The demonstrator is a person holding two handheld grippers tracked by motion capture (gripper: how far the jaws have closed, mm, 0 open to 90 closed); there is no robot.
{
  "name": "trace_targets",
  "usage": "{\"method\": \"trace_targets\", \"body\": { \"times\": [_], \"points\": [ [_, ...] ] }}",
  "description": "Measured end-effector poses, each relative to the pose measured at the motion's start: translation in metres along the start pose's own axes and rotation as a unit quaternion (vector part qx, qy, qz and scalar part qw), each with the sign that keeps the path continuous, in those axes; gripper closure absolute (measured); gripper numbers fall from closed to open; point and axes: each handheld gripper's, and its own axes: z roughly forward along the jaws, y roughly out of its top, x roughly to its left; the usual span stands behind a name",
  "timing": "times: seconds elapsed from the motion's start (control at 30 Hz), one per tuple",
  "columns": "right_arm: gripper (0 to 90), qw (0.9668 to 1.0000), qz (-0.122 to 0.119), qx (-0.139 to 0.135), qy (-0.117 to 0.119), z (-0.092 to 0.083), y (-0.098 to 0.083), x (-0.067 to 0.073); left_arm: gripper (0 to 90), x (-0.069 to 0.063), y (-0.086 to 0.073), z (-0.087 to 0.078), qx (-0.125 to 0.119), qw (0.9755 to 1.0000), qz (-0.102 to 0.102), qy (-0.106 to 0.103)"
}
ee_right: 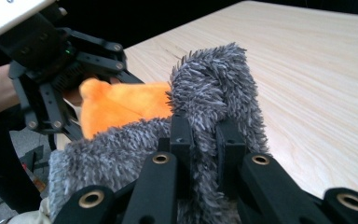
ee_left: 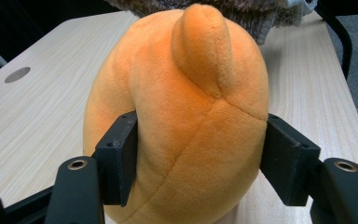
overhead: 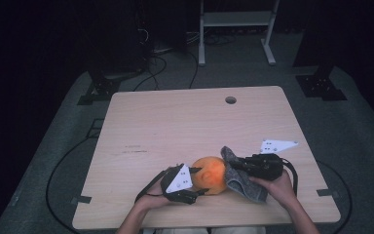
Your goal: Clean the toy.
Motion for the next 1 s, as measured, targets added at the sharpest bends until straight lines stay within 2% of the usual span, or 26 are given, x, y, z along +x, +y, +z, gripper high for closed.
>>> {"method": "trace_targets", "body": {
  "times": [0.17,0.3,0.4,0.5,0.6,0.67,0.77,0.83,0.9,0.97,1.0],
  "points": [
    [79.8,0.9999,0.012,0.004,-0.004,-0.004,-0.005,-0.007,34.8,0.001,0.0,0.0,0.001,1.0,0.001,-0.003],
    [79.8,0.9995,0.025,-0.004,0.02,-0.001,-0.006,-0.01,34.5,0.003,-0.003,-0.002,0.0,1.0,-0.002,-0.007],
    [79.8,0.9994,0.029,-0.001,0.02,-0.001,-0.007,-0.012,34.3,0.005,-0.004,-0.002,-0.003,0.9999,-0.009,-0.008],
    [79.9,0.9993,0.036,0.005,0.012,-0.002,-0.013,-0.015,34.2,0.005,-0.005,-0.002,-0.004,0.9999,-0.012,-0.006],
    [79.9,0.9992,0.034,0.017,-0.013,-0.006,-0.015,-0.017,33.7,0.008,-0.006,-0.004,-0.005,0.9998,-0.017,-0.004],
    [79.9,0.9993,0.037,0.003,-0.004,-0.009,-0.013,-0.015,33.5,0.009,-0.008,-0.004,-0.008,0.9996,-0.026,-0.003],
    [79.8,0.9993,0.025,-0.025,0.015,-0.007,-0.006,-0.006,33.4,0.01,-0.009,-0.005,-0.01,0.9995,-0.032,-0.002],
    [79.8,0.9992,0.013,-0.027,0.025,-0.002,-0.003,-0.001,33.3,0.011,-0.009,-0.005,-0.01,0.9994,-0.034,0.0],
    [79.8,0.9997,0.009,-0.014,0.018,0.003,-0.005,0.0,33.3,0.013,-0.009,-0.005,-0.01,0.9992,-0.038,0.002],
    [79.8,0.9997,0.022,-0.01,0.006,0.003,-0.009,-0.006,33.1,0.015,-0.011,-0.006,-0.012,0.9988,-0.048,0.002],
    [79.8,0.9996,0.026,0.001,-0.009,0.004,-0.013,-0.009,33.0,0.016,-0.011,-0.006,-0.015,0.9985,-0.052,0.002]
  ]
}}
